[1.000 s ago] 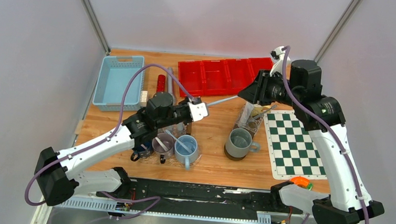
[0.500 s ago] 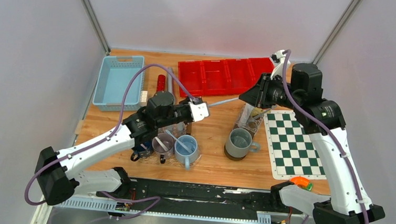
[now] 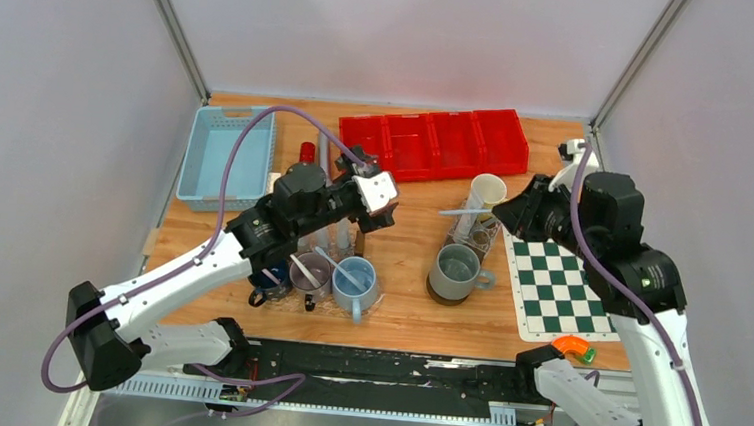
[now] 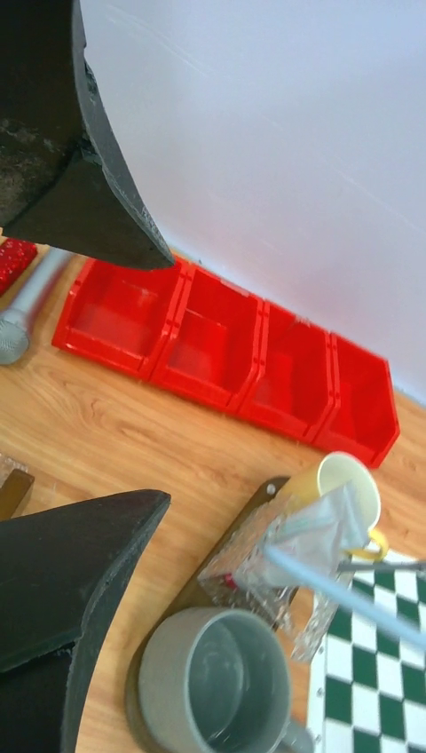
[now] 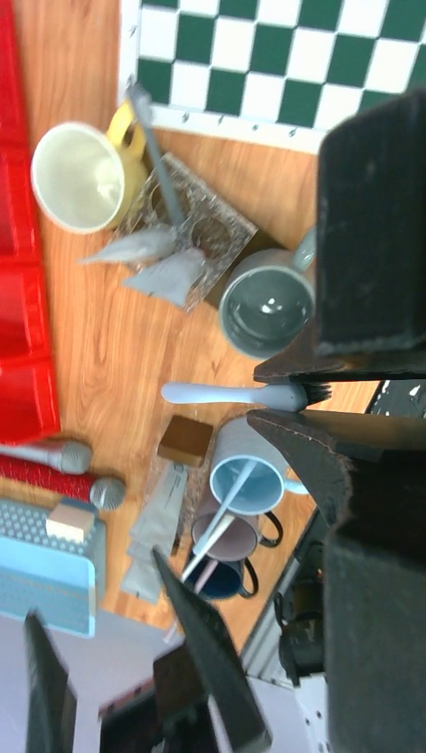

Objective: Prepare toiletry sets of a toothbrush and toothpaste on the tray
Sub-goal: Place the toothbrush in the toothpaste holder.

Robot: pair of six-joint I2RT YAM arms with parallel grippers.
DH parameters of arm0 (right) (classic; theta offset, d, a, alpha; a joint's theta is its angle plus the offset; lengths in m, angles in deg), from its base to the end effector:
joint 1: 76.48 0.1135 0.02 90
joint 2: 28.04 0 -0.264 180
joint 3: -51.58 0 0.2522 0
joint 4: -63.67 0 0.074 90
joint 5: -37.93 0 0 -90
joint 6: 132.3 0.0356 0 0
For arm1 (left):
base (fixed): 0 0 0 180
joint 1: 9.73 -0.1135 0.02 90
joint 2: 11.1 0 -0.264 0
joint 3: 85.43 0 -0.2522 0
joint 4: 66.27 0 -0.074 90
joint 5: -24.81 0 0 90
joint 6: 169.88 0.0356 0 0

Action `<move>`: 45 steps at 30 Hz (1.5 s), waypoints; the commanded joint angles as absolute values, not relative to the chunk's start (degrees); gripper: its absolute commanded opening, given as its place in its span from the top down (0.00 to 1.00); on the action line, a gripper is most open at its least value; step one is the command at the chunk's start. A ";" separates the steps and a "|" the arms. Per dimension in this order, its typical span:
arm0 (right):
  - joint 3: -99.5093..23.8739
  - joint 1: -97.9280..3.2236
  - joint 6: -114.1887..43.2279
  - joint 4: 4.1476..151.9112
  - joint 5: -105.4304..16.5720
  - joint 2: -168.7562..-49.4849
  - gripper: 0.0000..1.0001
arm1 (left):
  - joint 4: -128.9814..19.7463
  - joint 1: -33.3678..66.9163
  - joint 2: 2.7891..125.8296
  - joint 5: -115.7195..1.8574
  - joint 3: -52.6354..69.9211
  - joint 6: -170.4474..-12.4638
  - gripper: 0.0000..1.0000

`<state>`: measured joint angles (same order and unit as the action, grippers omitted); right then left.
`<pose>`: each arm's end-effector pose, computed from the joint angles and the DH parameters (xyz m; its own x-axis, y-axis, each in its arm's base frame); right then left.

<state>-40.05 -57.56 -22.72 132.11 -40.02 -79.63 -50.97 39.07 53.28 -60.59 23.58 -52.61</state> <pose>0.1346 0.0540 0.4309 -0.5884 0.1448 -0.7955 -0.3117 0.8672 0.3883 0.1721 -0.2010 0.3640 0.2791 0.3745 -0.8842 0.7586 0.4785 0.4422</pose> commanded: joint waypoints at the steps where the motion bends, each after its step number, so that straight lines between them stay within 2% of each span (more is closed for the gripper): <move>1: -37.21 -57.99 -18.84 135.76 -50.92 -74.77 1.00 | -50.30 38.28 51.23 -68.36 19.86 -57.03 0.00; 8: -32.96 -58.02 -12.13 139.77 -59.70 -68.11 1.00 | -51.92 29.74 48.32 -72.31 21.47 -66.83 0.00; 15: -29.28 -58.01 -8.26 140.61 -64.84 -66.47 1.00 | -59.02 25.27 45.34 -77.43 26.57 -68.48 0.00; 29: -19.00 -58.02 -4.98 128.96 -63.69 -65.64 1.00 | -64.32 23.76 42.25 -78.16 31.52 -68.15 0.00; 45: -11.41 -58.11 -4.24 122.54 -65.03 -64.86 1.00 | -65.69 23.63 41.67 -77.45 32.53 -68.42 0.00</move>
